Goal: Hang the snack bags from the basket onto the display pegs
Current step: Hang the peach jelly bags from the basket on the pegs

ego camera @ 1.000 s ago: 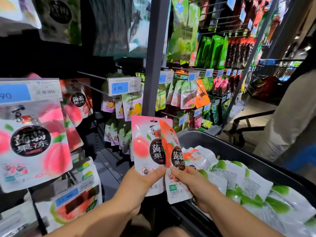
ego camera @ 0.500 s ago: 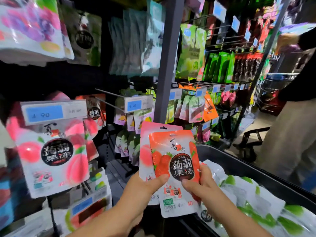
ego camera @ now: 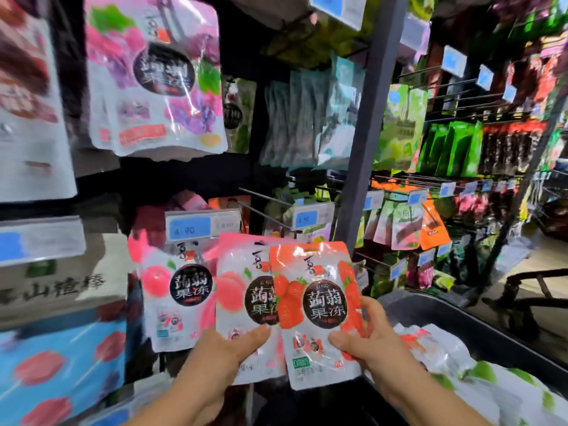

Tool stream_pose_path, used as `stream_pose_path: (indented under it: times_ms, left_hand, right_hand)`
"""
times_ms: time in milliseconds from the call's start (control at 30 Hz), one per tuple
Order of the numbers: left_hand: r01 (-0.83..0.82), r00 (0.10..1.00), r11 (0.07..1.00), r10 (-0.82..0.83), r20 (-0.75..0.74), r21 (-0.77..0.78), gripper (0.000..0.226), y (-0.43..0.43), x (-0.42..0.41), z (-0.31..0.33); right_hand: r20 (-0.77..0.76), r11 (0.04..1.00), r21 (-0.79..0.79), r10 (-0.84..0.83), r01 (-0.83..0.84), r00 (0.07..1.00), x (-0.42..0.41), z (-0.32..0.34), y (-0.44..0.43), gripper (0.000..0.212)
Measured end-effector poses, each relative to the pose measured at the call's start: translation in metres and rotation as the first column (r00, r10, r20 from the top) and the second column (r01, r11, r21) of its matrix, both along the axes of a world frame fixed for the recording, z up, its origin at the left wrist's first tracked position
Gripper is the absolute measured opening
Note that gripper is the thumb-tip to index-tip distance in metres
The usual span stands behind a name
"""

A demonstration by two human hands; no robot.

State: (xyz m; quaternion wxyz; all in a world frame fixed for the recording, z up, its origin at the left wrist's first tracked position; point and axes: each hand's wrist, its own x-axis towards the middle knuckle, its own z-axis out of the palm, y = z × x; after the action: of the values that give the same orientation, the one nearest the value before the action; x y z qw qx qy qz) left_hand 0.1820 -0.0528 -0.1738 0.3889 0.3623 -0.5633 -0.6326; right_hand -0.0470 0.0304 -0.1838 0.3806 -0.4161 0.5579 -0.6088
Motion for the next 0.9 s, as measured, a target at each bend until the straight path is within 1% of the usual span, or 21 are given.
stream_pose_path:
  times_ms: [33,67,133,167,267,333,367,400,433,500,567,633,667,700,833,900]
  left_hand:
    - [-0.009,1.0,1.0,0.009,-0.015,-0.011,0.053,-0.005,0.008,-0.005]
    - [-0.037,0.999,0.999,0.036,-0.013,-0.02,0.061,-0.008,0.016,-0.006]
    - [-0.08,0.997,0.996,0.081,0.008,-0.029,0.061,-0.011,0.031,-0.007]
    - [-0.083,0.996,0.996,0.083,0.011,-0.03,0.065,-0.014,0.036,-0.008]
    - [-0.075,0.997,0.997,0.076,0.022,-0.034,0.088,-0.022,0.048,-0.014]
    - [-0.095,0.995,0.995,0.096,0.019,-0.016,0.101,-0.024,0.052,-0.016]
    - [-0.093,0.995,0.996,0.093,0.019,-0.018,0.103,-0.026,0.053,-0.019]
    - [-0.085,0.996,0.996,0.085,0.014,-0.019,0.1,-0.027,0.053,-0.02]
    - [-0.089,0.996,0.996,0.09,0.023,-0.028,0.091,-0.026,0.054,-0.02]
    - [-0.113,0.992,0.992,0.115,0.041,-0.051,0.072,-0.027,0.056,-0.019]
    - [-0.126,0.99,0.99,0.13,0.055,-0.057,0.06,-0.027,0.055,-0.018]
    - [-0.159,0.984,0.986,0.162,0.072,-0.044,0.037,-0.025,0.055,-0.015]
    - [-0.167,0.982,0.985,0.17,0.08,-0.033,0.03,-0.025,0.054,-0.014]
    - [-0.156,0.984,0.987,0.158,0.087,-0.029,0.03,-0.025,0.054,-0.014]
    - [-0.146,0.985,0.989,0.148,0.094,-0.027,0.05,-0.03,0.05,-0.019]
    - [-0.161,0.984,0.987,0.161,0.072,-0.006,0.049,-0.032,0.046,-0.022]
  right_hand:
    - [0.018,1.0,-0.005,-0.004,0.004,1.0,0.002,-0.001,-0.005,0.076]
    - [0.028,1.0,-0.01,-0.006,0.006,1.0,0.003,-0.002,-0.011,0.076]
    - [0.044,1.0,-0.013,-0.021,0.022,0.999,0.004,-0.006,-0.023,0.086]
    - [0.064,0.999,-0.009,-0.032,0.033,0.997,0.004,-0.007,-0.028,0.091]
    - [0.123,0.997,-0.019,-0.075,0.078,0.99,0.001,-0.014,-0.046,0.09]
    - [0.126,0.996,-0.021,-0.084,0.087,0.988,0.0,-0.015,-0.056,0.099]
    - [0.126,0.996,-0.024,-0.082,0.086,0.989,-0.001,-0.016,-0.06,0.104]
    - [0.127,0.996,-0.027,-0.077,0.081,0.989,-0.002,-0.017,-0.064,0.104]
    - [0.126,0.996,-0.03,-0.075,0.079,0.989,-0.003,-0.017,-0.068,0.099]
    - [0.128,0.997,-0.046,-0.06,0.066,0.99,-0.005,-0.018,-0.073,0.083]
    - [0.132,0.996,-0.063,-0.047,0.055,0.99,-0.007,-0.019,-0.079,0.072]
    - [0.134,0.996,-0.073,-0.04,0.051,0.99,-0.008,-0.019,-0.084,0.07]
    - [0.129,0.996,-0.078,-0.036,0.047,0.991,-0.009,-0.019,-0.087,0.071]
    - [0.122,0.996,-0.081,-0.031,0.042,0.992,-0.009,-0.019,-0.09,0.071]
    - [0.091,0.997,-0.072,-0.021,0.027,0.996,-0.012,-0.019,-0.1,0.073]
    - [0.085,0.998,-0.059,-0.005,0.01,0.996,-0.014,-0.02,-0.107,0.077]
